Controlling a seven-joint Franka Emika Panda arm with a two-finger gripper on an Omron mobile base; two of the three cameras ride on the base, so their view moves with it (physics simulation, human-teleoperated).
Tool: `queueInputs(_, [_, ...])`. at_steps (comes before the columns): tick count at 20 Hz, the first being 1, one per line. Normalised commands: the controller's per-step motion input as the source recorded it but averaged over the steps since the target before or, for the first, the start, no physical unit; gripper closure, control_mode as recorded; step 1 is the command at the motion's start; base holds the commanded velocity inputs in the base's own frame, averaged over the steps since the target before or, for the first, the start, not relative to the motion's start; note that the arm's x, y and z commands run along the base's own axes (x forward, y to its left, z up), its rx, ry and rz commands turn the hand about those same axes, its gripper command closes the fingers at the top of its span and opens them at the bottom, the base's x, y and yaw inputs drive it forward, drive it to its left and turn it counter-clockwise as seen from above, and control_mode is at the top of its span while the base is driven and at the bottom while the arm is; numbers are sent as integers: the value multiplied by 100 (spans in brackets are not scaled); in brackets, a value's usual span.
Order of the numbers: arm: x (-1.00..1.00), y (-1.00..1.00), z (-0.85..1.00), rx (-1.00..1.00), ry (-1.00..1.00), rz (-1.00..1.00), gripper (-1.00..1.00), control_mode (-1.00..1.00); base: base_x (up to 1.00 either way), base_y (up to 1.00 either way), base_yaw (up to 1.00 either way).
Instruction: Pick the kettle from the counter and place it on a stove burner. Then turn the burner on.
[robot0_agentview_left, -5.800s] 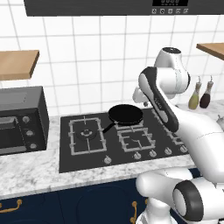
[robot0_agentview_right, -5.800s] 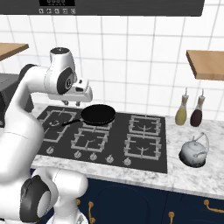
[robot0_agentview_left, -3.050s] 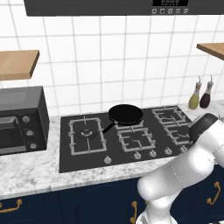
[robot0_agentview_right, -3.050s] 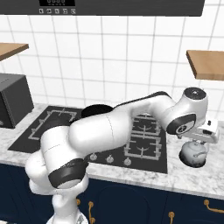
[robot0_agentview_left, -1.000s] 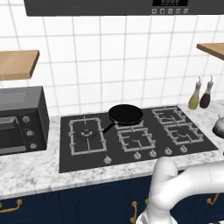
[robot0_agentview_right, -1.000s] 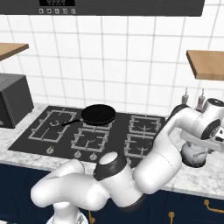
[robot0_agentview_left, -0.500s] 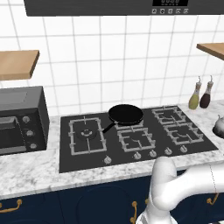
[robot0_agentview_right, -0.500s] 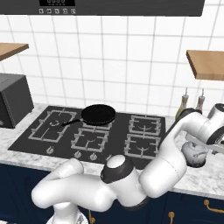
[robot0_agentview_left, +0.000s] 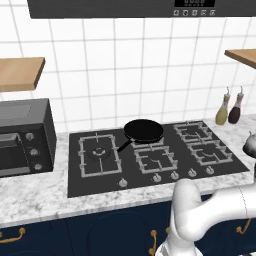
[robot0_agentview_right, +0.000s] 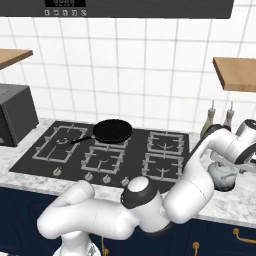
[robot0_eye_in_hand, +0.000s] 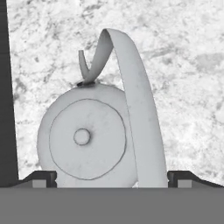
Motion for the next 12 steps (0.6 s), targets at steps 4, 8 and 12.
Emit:
queueInputs(4, [1, 0, -6, 0, 0, 7, -100, -100, 0, 0, 0])
queueInputs(8, [0, 0, -7, 0, 0, 8, -100, -100, 0, 0, 0])
queueInputs(12, [0, 0, -3, 0, 0, 8, -100, -100, 0, 0, 0])
